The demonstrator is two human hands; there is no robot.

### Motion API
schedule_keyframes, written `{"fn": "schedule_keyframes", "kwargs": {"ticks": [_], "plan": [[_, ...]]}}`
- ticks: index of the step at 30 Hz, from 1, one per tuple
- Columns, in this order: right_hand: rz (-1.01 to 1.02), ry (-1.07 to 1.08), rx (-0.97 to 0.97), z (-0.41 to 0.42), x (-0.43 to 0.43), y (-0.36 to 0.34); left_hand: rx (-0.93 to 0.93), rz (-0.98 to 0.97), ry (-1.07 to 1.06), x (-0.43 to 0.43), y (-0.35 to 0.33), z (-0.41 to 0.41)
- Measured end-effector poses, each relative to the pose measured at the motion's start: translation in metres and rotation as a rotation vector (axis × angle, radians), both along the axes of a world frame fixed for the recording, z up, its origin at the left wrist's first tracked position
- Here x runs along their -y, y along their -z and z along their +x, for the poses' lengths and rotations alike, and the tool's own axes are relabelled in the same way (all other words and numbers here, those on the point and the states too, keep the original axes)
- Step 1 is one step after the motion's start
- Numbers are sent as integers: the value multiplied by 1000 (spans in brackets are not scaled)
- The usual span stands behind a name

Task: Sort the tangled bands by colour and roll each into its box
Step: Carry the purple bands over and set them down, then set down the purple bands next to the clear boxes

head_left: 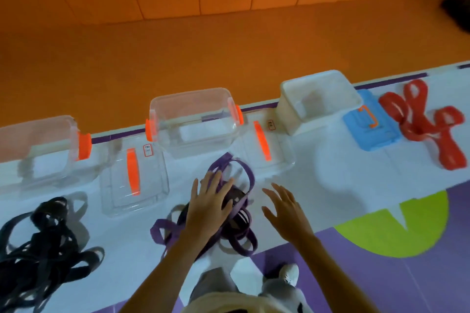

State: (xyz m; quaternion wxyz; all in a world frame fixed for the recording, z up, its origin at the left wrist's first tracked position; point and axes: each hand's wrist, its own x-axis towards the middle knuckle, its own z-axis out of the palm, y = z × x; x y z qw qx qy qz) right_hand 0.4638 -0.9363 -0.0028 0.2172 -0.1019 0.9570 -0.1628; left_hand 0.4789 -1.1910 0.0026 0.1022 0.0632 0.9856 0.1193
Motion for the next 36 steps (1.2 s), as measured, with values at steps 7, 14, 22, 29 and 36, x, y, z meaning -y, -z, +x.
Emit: {"fn": "schedule_keyframes", "kwargs": {"ticks": [7, 14, 22, 29, 36], "plan": [[41, 262, -157, -11, -107, -37, -53, 75, 184, -122, -39, -37], [13, 451, -252, 4, -272, -65, -51, 17, 318, -297, -51, -63], [-53, 591, -309, 26, -450, -90, -102, -45, 418, -489, -73, -80], [-70, 643, -288, -9, -560, -95, -70, -74, 451, -602, -74, -114], [-2, 531, -178, -101, -644, -76, -22, -96, 349, -687, -41, -203]]}}
